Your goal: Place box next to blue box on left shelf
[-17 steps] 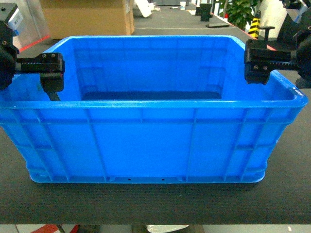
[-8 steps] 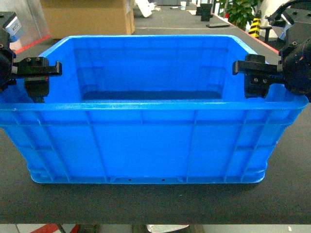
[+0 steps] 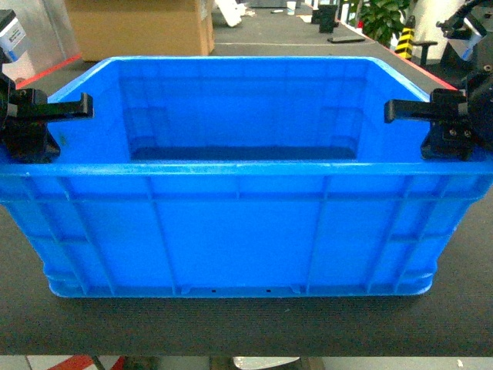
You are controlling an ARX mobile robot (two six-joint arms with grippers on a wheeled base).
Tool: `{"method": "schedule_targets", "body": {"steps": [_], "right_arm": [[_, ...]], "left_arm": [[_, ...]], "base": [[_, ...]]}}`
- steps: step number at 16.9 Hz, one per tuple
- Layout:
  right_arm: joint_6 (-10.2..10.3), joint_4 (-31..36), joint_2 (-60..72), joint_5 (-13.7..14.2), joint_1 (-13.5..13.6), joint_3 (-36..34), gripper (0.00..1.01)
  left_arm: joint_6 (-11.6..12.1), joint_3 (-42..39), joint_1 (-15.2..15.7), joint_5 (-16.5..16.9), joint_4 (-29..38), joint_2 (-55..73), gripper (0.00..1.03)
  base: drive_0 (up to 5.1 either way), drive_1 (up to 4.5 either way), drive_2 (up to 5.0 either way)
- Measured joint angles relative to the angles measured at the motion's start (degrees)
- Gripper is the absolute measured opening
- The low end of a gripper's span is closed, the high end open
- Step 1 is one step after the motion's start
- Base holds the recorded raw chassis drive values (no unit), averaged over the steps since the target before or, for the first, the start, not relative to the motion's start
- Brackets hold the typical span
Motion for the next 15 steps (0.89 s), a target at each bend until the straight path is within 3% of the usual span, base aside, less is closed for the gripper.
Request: {"method": "schedule_targets", "body": {"steps": [4,9,12,15], "right_arm": [[-0.4,2.8,-8.2,1.0,0.0,-7.9,0.10],[-1.7,7.3,-23.6,3.0,0.8,-18.8,0.10],[-1.3,5.3,-32.1,5.6,3.4,-25.6,0.10],[-0.7,2.3,-39.3,7.1,5.8,-29.8,0.10]], "left_arm": [[-0.1,-6.8,-2.9,-2.2,3.0,-7.7,0.08],[0.0,-15.2,-9.1,-9.4,6.3,-22.2,0.08],[-0.7,-21.3,-11.5,-11.8,3.5,-30.7,0.08],[-3.0,-26.3,-13.9,-13.9,-1.9,-40.3,0.08]], "base": [[0.0,0.00,0.0],[0.0,0.00,0.0],[0.0,0.00,0.0],[0.0,0.00,0.0]]}}
